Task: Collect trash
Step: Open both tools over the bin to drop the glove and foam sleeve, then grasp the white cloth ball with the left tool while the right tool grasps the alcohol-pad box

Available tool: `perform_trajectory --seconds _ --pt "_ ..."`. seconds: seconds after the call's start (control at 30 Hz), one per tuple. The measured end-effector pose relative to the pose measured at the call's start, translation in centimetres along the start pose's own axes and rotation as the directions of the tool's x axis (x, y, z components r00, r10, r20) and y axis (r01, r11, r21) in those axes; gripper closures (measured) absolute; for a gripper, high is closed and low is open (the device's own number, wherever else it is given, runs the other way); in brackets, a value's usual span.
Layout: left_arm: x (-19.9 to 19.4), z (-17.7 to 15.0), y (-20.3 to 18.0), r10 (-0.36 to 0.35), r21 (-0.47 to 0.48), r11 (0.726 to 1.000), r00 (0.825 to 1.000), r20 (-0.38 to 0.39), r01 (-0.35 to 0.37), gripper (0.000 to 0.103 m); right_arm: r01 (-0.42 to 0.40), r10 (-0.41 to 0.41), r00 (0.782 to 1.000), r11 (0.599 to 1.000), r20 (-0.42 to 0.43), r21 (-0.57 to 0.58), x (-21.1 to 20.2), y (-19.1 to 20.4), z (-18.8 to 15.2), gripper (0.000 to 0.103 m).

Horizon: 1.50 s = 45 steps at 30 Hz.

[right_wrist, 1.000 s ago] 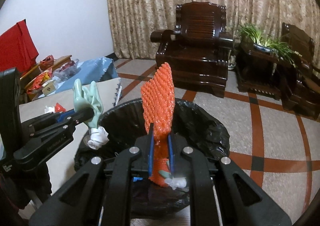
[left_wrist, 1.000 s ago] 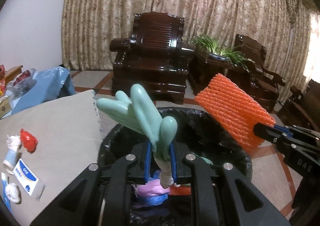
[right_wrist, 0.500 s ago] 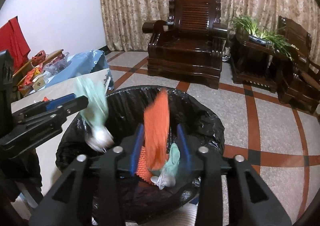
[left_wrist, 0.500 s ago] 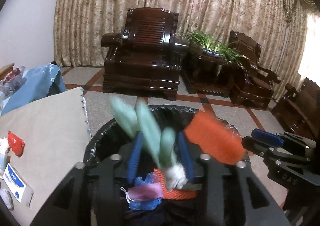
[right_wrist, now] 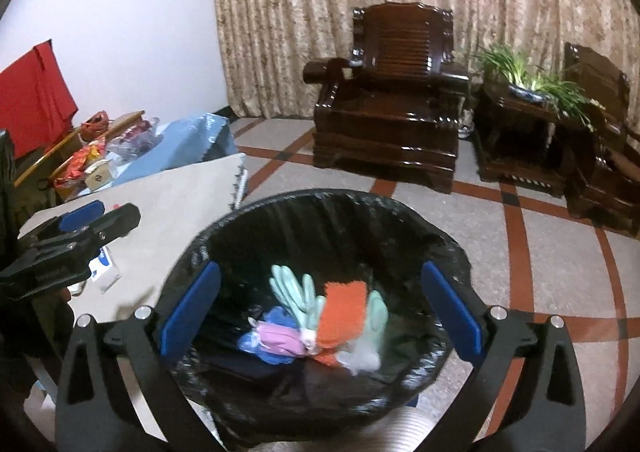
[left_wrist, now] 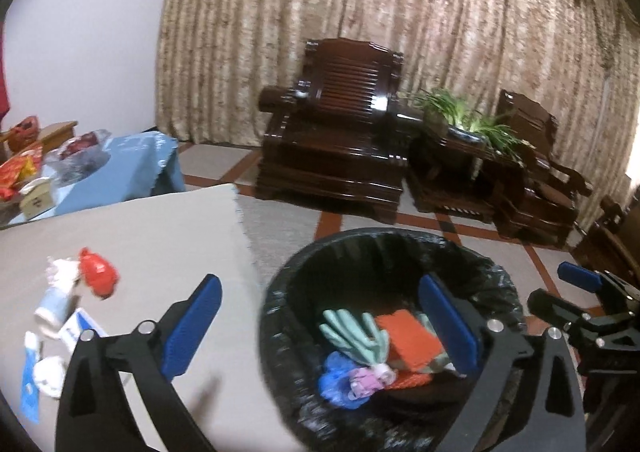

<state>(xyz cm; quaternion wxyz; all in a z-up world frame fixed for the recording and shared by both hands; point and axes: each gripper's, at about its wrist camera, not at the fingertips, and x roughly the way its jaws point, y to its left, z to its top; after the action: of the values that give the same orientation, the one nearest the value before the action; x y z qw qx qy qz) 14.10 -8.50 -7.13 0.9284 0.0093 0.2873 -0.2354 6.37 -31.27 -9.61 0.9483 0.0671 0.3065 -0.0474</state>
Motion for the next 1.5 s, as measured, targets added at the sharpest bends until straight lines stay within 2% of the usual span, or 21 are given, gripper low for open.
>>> perform_trajectory --seconds 0.2,0.4,0.6,0.93,1.07,1.2,1.3,1.5 --pt "-2.8 -1.1 3.7 0.102 -0.042 0.994 0.995 0.01 -0.101 0.006 -0.053 0.053 0.999 0.998 0.01 -0.027 0.2 2.9 0.5 0.005" --pt "-5.4 -2.7 8.0 0.212 -0.071 0.975 0.977 0.008 -0.211 0.006 -0.12 0.12 0.993 0.99 0.002 -0.075 0.9 7.0 0.9 0.005" --pt "-7.8 -4.2 12.2 0.309 -0.101 0.946 0.951 0.004 -0.307 0.006 -0.205 0.206 0.979 0.966 -0.012 -0.155 1.9 12.4 1.2 0.005" --pt "-10.7 -7.3 19.3 0.441 -0.168 0.883 0.897 -0.024 -0.438 0.006 -0.323 0.326 0.945 0.911 -0.035 -0.257 4.0 20.2 0.7 0.005" --pt "-11.2 -8.4 21.6 0.466 -0.195 0.863 0.884 -0.046 -0.465 0.006 -0.363 0.356 0.931 0.893 -0.074 -0.267 5.7 22.7 0.2 0.005" --pt "-11.3 -9.3 23.1 0.471 -0.207 0.857 0.88 -0.055 -0.472 0.006 -0.392 0.376 0.92 0.881 -0.112 -0.266 7.4 25.1 -0.5 0.005" --pt "-11.3 -10.2 24.3 0.468 -0.224 0.853 0.881 -0.073 -0.472 0.007 -0.401 0.378 0.916 0.873 -0.134 -0.278 8.9 26.9 -1.2 0.005" --pt "-11.0 -11.6 26.4 0.486 -0.245 0.832 0.867 -0.111 -0.498 0.007 -0.407 0.36 0.911 0.861 -0.202 -0.305 12.6 29.9 -3.0 0.005"
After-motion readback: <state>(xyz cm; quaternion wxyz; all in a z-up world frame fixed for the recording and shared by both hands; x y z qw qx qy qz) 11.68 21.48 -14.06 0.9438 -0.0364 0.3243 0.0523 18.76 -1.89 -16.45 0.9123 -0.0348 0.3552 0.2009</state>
